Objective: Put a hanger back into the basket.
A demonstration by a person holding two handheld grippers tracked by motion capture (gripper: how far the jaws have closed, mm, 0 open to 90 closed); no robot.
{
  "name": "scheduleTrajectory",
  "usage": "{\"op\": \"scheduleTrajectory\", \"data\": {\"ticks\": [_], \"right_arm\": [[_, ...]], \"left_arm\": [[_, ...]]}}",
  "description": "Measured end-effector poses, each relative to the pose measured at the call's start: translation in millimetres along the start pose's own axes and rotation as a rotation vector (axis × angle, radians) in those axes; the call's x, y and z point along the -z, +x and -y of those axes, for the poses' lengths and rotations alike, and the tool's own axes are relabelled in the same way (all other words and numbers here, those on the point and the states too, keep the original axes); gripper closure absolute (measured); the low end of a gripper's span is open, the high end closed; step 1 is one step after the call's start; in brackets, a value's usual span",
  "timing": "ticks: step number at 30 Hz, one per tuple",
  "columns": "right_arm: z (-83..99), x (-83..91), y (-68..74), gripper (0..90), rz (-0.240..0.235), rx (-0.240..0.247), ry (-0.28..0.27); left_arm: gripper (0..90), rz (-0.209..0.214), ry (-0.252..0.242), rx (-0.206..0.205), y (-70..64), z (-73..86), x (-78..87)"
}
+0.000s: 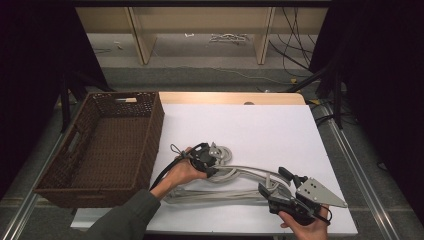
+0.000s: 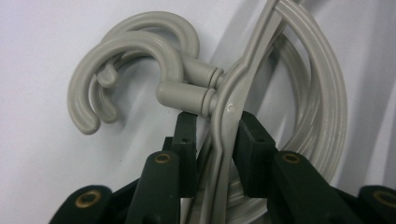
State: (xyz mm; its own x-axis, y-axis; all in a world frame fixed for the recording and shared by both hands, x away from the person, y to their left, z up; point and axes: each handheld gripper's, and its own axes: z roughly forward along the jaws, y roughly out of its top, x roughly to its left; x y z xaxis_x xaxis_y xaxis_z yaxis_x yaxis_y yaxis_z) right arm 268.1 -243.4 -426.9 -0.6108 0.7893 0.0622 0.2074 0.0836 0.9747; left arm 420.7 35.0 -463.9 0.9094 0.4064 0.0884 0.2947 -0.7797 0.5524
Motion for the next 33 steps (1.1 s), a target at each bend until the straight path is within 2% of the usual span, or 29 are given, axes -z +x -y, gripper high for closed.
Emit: {"op": "scheduleTrajectory", "data": {"ticks": [5,7,13,19,22,23,25,27,29,33], "right_arm": [[-0.2,0.5,-0.3,19.2,-0.003,0.003,0.010],[-0.1,0.5,-0.3,19.2,-0.003,0.003,0.011],[-0.4,1.2,-0.7,19.3,0.003,0.009,0.025],[-0.4,1.1,-0.7,19.4,0.003,0.009,0.024],[-0.4,1.1,-0.6,19.5,0.005,0.007,0.023],[-0.3,1.1,-0.6,19.6,0.000,0.005,0.020],[-0.2,0.9,-0.6,19.6,-0.002,0.004,0.017],[-0.4,1.4,-0.7,19.6,0.007,0.008,0.026],[-0.5,1.4,-0.6,19.6,0.006,0.009,0.027],[-0.3,1.3,-0.8,19.6,0.001,0.006,0.022]], "left_arm": [[73.9,0.000,0.022,-0.033,-0.4,-1.3,4.2],[73.9,0.007,0.016,-0.020,-0.3,-1.4,4.8],[74.3,0.027,0.018,-0.036,1.4,-1.3,5.8],[74.7,0.030,0.026,-0.045,0.3,-2.9,6.7],[74.7,0.023,0.039,-0.058,-0.9,-5.0,8.6],[74.7,0.021,0.049,-0.078,-0.6,-6.3,10.3],[74.3,0.033,0.042,-0.071,0.8,-7.2,12.8],[74.9,0.037,0.047,-0.093,1.6,-8.0,14.6],[76.2,0.036,0.052,-0.098,1.9,-8.2,15.3],[79.1,0.030,0.037,-0.083,3.0,-8.2,18.4]]}}
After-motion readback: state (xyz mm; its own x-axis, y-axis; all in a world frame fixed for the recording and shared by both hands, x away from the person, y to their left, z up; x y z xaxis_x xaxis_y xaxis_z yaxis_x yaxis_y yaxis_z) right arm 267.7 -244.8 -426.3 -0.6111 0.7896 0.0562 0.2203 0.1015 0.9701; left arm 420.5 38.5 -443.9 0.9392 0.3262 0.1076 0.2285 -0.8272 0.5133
